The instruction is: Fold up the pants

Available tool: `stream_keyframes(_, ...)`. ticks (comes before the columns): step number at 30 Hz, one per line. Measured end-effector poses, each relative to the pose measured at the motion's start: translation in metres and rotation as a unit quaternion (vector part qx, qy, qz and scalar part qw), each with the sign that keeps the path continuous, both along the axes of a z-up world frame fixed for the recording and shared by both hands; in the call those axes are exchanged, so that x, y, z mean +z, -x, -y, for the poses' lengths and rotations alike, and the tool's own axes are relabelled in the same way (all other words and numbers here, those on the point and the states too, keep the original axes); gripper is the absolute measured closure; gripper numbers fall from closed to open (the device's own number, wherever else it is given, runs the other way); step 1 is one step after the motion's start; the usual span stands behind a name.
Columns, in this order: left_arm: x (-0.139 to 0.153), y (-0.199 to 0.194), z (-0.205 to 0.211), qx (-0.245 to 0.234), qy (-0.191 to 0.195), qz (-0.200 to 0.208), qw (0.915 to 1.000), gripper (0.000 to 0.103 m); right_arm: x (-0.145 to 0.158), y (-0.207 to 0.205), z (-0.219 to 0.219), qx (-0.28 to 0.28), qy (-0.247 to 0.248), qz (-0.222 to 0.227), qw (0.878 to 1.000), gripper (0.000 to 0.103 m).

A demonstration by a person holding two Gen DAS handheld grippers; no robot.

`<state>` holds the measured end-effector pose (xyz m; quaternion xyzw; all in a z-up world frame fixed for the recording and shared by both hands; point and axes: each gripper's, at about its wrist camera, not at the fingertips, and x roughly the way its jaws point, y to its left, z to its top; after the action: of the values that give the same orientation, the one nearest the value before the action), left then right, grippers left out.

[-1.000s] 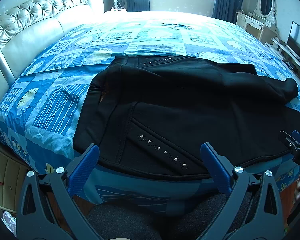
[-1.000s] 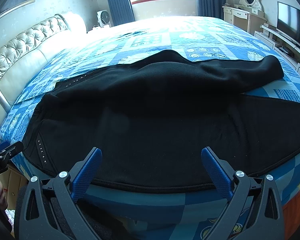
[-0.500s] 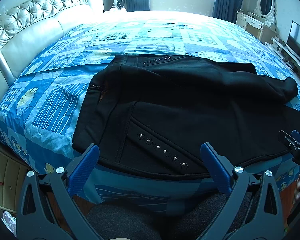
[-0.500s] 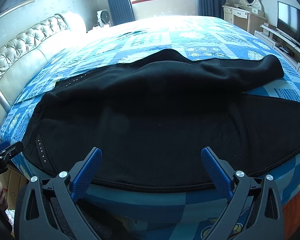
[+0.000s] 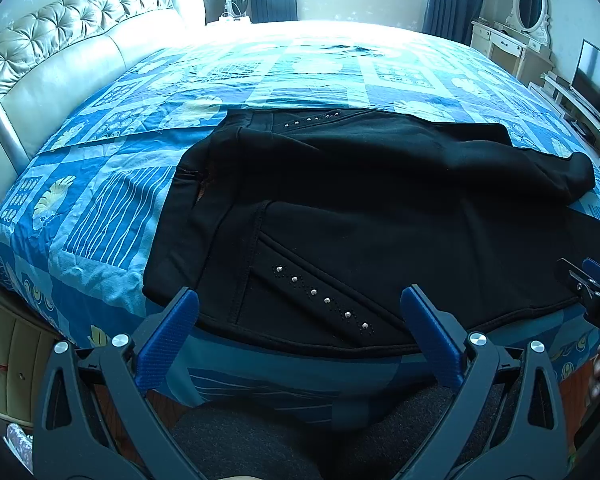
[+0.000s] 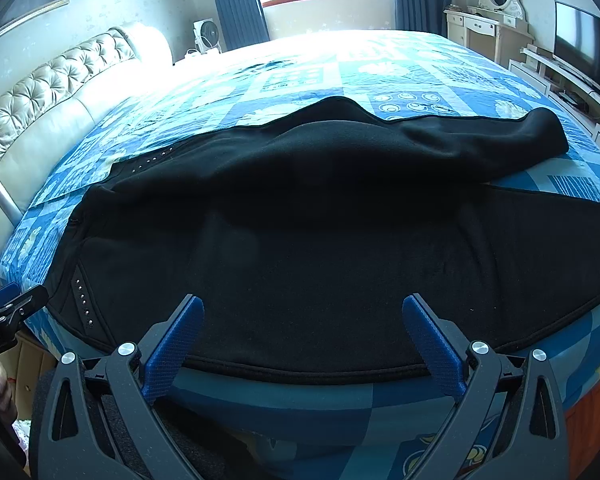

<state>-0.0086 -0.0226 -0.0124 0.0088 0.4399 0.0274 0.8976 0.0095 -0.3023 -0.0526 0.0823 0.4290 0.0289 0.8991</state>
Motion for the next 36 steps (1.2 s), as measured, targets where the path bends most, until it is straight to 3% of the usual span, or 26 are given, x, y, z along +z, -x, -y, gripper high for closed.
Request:
stream_keyframes(23, 0.0, 0.0, 0.001, -0.001, -0.001, 0.001, 1.0, 0.002, -0.002, 0.0, -0.002, 0.002, -0.001, -0.002, 1.0, 0.004)
stream_keyframes(28, 0.004, 0.004, 0.003, -0.004, -0.004, 0.016, 0.9998, 0.002, -0.003, 0.0, -0.001, 0.003, -0.004, -0.003, 1.0, 0.004)
stream_keyframes(36, 0.013, 0.001, -0.001, -0.025, 0.03, 0.031, 0.9988, 0.002, 0.0, -0.005, 0.0, 0.016, 0.01, 0.001, 1.0, 0.004)
